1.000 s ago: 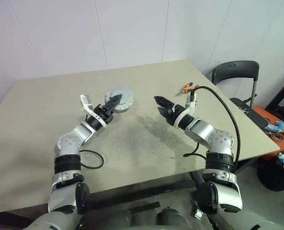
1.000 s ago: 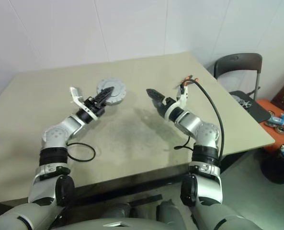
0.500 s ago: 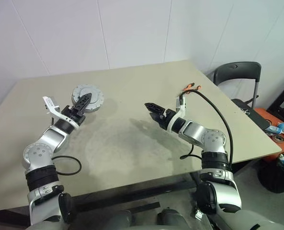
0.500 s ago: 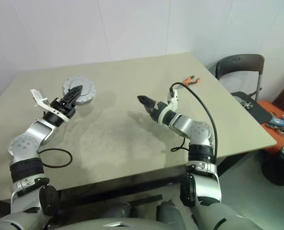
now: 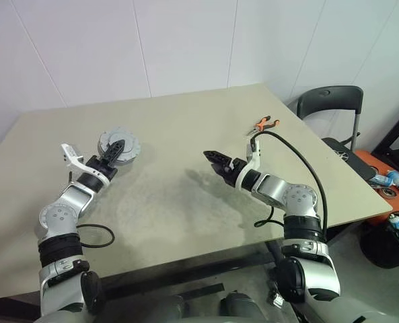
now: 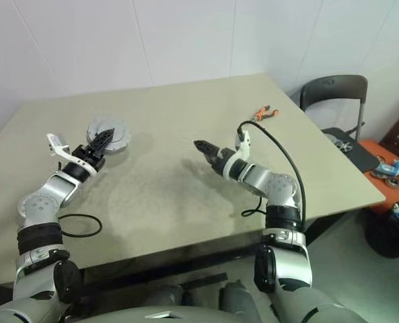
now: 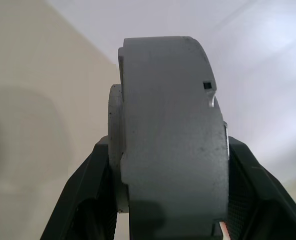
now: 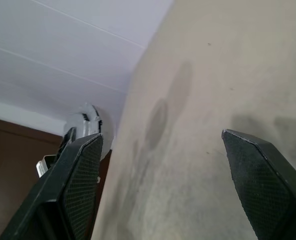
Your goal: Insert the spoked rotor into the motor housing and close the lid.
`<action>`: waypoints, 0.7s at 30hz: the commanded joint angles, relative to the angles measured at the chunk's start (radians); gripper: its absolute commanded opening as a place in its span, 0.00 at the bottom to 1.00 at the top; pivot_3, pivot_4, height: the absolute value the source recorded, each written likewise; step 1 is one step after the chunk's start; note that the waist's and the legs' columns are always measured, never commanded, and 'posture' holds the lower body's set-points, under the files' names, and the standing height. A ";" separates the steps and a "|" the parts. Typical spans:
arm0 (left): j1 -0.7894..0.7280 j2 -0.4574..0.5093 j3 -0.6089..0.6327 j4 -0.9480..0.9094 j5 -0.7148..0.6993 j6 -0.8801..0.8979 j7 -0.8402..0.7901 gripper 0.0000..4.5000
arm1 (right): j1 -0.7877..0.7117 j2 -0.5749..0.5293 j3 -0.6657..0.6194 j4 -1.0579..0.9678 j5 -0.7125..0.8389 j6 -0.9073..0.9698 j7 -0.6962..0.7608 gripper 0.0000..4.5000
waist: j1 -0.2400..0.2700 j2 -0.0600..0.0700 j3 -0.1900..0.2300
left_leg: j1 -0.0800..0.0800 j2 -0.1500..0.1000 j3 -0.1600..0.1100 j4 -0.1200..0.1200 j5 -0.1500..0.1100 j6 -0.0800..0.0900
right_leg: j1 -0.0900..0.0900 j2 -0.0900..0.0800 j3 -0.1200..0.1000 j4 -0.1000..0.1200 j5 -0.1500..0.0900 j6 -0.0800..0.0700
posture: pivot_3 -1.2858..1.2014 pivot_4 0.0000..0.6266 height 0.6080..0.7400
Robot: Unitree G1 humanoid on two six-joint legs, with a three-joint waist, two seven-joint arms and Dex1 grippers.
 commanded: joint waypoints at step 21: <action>0.002 0.069 -0.029 0.303 0.265 -0.246 -0.042 0.66 | -0.016 -0.001 -0.004 -0.031 -0.042 0.001 -0.015 0.89 | -0.002 -0.001 -0.001 | 0.001 0.000 0.001 0.000 0.000 0.000 | 0.000 0.000 0.001 0.002 0.000 0.000 | 0.52 0.00 1.00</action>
